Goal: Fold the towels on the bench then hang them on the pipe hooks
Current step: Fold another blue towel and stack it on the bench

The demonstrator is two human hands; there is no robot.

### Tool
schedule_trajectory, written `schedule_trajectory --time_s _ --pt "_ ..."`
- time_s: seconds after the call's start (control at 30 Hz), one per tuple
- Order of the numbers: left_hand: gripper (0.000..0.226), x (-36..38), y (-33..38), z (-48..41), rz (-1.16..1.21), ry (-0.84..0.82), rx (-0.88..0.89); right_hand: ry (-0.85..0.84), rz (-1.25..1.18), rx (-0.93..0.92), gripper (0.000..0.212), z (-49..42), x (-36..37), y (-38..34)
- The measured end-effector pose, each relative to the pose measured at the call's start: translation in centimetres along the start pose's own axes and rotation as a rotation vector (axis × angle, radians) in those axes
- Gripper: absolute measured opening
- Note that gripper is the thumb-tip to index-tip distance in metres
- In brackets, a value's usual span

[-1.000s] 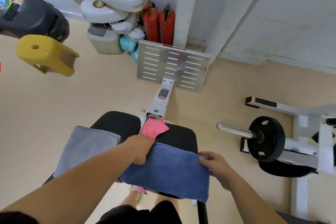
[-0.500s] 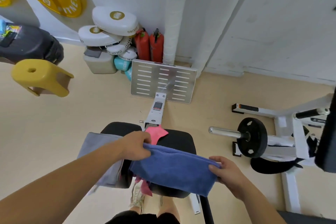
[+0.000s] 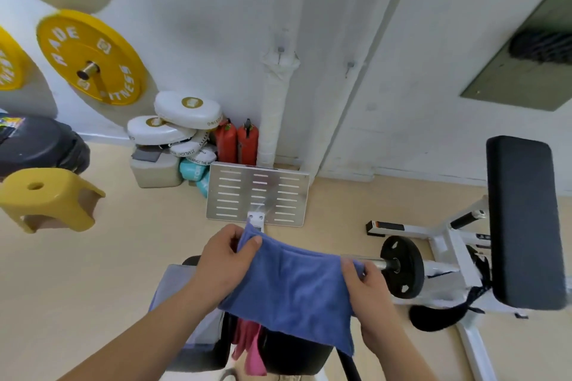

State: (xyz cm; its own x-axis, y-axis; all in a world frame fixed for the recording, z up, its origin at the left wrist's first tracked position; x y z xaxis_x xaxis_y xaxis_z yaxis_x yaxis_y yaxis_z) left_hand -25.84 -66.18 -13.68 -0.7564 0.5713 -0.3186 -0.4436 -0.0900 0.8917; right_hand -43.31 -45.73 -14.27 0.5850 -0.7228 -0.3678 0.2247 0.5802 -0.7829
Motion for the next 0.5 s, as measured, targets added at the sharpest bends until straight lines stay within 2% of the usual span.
schedule_trajectory --time_s 0.17,0.23,0.37,0.5 --pt "0.008 2.5 1.9 4.3 0.012 -0.074 0.153 -0.16 -0.109 -0.104 0.026 3.7 4.9 -2.7" --pt "0.01 3.5 2.3 5.8 0.047 -0.097 0.168 -0.201 -0.191 -0.127 0.021 4.8 5.9 -3.0" --pt "0.017 4.5 2.4 7.2 0.126 -0.107 0.138 -0.23 -0.293 -0.088 0.017 5.3 4.9 -2.5" --pt "0.021 6.5 3.1 8.8 0.086 -0.177 0.195 -0.221 -0.389 -0.061 0.012 4.6 3.0 -1.7"
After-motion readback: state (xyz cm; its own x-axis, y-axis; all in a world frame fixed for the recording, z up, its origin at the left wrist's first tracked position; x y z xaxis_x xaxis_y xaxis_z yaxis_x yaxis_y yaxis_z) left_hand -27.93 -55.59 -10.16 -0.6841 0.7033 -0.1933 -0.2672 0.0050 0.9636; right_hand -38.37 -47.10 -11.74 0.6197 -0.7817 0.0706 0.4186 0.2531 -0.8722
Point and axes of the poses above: each hand's wrist, its own z-axis away from the middle knuckle, its own x-axis out of the palm, y = z × x, the point moved 3 cm from there along -z, towards the middle knuckle, and after that the axes turned 4 degrees about z, right-handed, at the moved point
